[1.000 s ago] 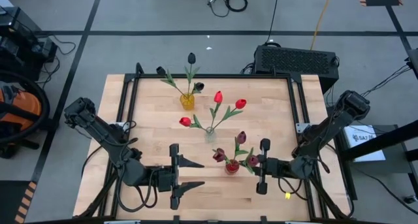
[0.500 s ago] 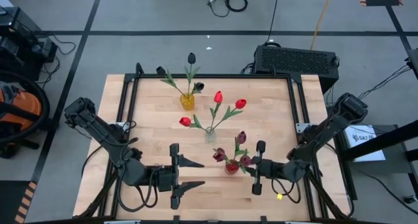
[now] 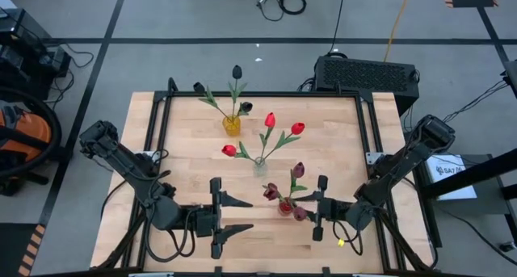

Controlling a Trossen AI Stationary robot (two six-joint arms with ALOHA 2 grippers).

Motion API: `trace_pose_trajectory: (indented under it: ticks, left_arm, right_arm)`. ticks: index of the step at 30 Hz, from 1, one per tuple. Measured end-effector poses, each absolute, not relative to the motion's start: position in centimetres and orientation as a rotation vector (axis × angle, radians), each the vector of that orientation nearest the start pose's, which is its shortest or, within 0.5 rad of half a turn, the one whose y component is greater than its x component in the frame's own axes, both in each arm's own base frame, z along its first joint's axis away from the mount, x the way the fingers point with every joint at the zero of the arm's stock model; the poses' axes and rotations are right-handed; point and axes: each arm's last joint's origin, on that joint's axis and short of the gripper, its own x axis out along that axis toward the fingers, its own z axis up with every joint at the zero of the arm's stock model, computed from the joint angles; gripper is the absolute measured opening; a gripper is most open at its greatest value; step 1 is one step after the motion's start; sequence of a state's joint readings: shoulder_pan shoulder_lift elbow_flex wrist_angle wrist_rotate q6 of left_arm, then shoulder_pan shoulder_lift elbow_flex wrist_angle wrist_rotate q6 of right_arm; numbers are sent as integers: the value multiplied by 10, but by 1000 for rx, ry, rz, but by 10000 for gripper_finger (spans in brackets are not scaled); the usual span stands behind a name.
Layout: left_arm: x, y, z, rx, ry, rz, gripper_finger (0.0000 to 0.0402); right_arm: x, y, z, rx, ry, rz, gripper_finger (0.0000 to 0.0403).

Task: Sort flowers into vase by color
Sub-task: Put the dark red tulip into the red vase, then return to Home Position

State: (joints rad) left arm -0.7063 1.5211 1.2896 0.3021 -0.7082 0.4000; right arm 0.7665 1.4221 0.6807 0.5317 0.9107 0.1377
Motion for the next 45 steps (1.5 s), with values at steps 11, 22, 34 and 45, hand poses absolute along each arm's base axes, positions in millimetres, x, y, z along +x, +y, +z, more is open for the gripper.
trace_pose_trajectory:
  ticks: [11, 22, 34, 45]
  left_arm:
    - [278, -211, 375, 359, -46, 15, 228]
    - [280, -209, 375, 342, -43, 23, 228]
    - [279, -204, 373, 353, -1, 47, 218]
    - [244, -146, 417, 267, -1, -13, 117]
  right_arm:
    - [195, 180, 237, 31, 213, -71, 192]
    - [191, 176, 231, 97, 310, -15, 299]
    - [151, 162, 248, 86, 450, 132, 311]
    - [95, 95, 292, 27, 362, 236, 200]
